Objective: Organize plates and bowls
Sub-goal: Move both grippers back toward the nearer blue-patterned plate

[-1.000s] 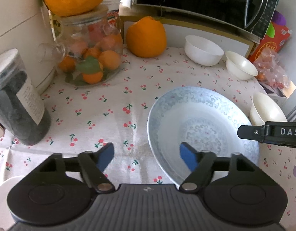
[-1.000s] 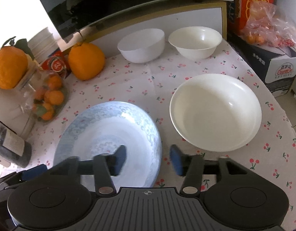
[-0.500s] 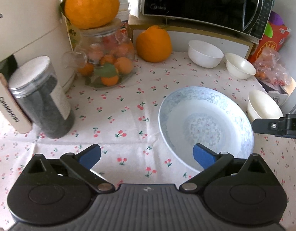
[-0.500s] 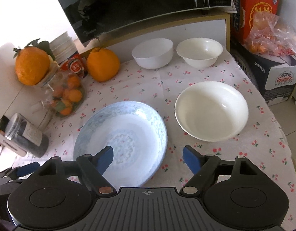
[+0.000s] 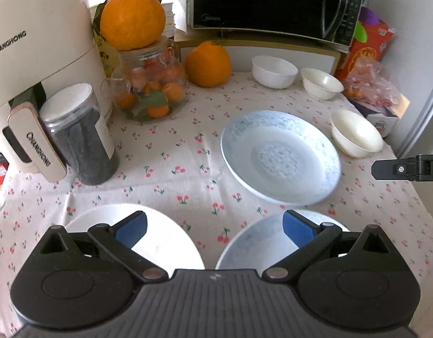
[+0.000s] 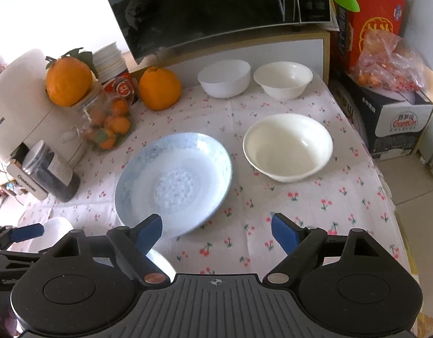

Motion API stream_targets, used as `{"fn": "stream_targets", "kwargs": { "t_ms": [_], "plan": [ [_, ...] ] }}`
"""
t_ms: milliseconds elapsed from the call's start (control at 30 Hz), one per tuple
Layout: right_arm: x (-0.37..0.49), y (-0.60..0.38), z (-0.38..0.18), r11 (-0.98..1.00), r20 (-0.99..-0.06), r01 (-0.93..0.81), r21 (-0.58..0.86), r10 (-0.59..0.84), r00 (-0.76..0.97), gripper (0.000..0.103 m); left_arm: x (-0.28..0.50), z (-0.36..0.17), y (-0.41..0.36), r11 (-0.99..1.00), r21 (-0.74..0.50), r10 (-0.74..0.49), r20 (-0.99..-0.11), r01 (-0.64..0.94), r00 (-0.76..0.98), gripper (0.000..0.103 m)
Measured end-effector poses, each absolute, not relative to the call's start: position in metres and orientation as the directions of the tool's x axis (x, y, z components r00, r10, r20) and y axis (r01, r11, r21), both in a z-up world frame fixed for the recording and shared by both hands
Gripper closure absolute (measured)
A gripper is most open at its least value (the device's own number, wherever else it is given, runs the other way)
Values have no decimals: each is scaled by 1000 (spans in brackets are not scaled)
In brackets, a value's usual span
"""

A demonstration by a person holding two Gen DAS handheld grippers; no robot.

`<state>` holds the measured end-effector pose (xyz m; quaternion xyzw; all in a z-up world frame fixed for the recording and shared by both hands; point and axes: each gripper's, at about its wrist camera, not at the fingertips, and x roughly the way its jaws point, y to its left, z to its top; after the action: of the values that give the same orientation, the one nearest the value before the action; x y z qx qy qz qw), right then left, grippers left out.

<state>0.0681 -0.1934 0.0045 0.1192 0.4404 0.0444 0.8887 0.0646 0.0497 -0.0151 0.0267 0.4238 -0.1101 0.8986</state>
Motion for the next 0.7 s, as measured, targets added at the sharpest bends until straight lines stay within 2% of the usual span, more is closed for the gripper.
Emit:
{"fn": "stream_targets", "kwargs": {
  "t_ms": [700],
  "plan": [
    [40, -200, -18, 977, -815, 2, 214, 178, 552, 16, 21, -30, 58, 937, -161, -304, -814, 312, 495, 0]
  ]
}}
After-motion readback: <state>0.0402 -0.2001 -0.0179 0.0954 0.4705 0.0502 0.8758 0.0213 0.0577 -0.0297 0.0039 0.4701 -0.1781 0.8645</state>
